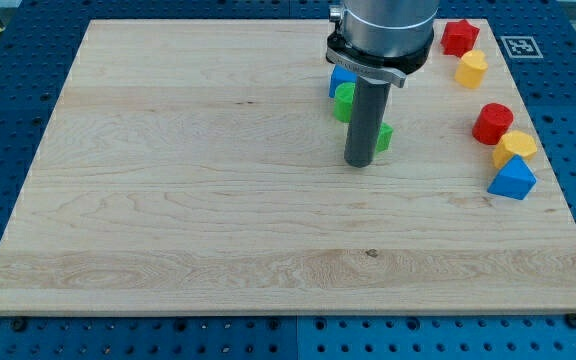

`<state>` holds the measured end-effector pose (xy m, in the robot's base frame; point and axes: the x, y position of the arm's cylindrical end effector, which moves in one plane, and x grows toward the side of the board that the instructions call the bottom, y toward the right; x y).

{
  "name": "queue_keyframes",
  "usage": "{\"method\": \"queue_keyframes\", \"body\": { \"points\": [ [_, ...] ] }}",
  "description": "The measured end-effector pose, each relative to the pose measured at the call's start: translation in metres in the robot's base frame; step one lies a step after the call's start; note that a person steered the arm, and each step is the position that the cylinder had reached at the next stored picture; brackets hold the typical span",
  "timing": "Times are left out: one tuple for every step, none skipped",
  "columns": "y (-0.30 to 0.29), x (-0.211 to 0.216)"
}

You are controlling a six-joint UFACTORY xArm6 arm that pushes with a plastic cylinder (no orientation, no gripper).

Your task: Move the blue triangle diagonal to the yellow hexagon

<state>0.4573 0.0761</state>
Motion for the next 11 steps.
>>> {"method": "queue_keyframes", "body": {
  "points": [
    [0.006,0.031],
    [0.057,0.072],
    [0.146,0.104],
    [0.255,0.098],
    [0.268,0.069],
    [0.247,0.034],
    [0.243,0.028],
    [0.237,0.028],
    [0.212,0.029],
    [0.193,0.029],
    [0.179,0.029]
  ]
}}
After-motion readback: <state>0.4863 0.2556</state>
